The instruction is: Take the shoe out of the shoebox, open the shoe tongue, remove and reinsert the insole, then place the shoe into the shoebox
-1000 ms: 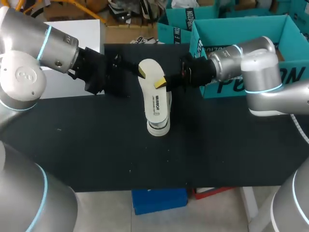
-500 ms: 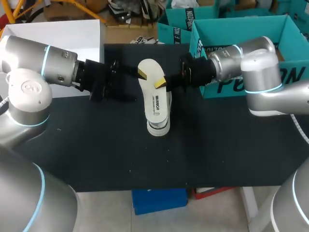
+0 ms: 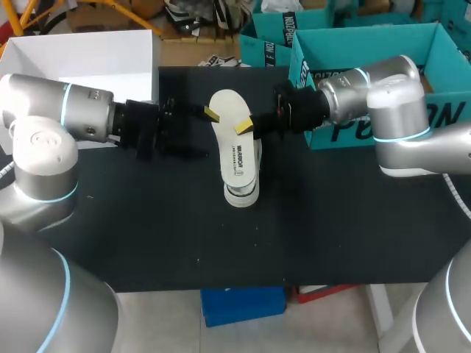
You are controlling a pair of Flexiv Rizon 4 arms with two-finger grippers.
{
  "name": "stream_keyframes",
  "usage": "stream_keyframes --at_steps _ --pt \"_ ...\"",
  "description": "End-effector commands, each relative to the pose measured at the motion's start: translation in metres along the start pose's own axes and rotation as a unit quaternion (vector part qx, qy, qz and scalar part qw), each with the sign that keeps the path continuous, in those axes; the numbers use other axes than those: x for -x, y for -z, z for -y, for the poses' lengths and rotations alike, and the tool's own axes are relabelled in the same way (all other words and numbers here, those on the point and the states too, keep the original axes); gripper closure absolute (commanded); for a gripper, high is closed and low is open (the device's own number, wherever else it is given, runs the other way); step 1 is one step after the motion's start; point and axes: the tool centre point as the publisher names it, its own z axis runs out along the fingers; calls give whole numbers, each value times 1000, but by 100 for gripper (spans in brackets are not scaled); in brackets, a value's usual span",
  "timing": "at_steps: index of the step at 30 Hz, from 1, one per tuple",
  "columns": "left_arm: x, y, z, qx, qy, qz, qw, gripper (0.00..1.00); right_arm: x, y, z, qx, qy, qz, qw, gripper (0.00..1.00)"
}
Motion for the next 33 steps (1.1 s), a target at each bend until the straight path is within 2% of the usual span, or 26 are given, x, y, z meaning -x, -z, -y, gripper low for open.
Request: stream_keyframes --at_steps 1,9,13,17,20,21,24,27,33 --pt "-9 -4 3 20 -9 32 999 0 0 0 -1 -1 0 1 1000 100" --pt "1 -2 2 66 -41 73 994 0 0 0 -1 -1 0 1 1000 100" --pt "2 -2 1 71 -43 79 993 2 0 0 -1 -1 0 1 1000 100" --pt "1 -4 -2 80 -46 84 992 18 0 0 -1 -1 0 1 1000 100" --pt "3 -5 -5 83 -51 91 991 47 0 0 -1 -1 0 1 1000 100" --pt "4 -6 -5 83 -53 91 991 49 0 0 -1 -1 0 1 1000 100" --pt "7 -10 -8 81 -57 97 990 44 0 0 -1 -1 0 1 1000 100" --pt "9 -13 -10 83 -59 101 990 50 0 0 -1 -1 0 1 1000 100" --pt "13 -19 -14 82 -65 106 989 49 0 0 -1 -1 0 1 1000 100"
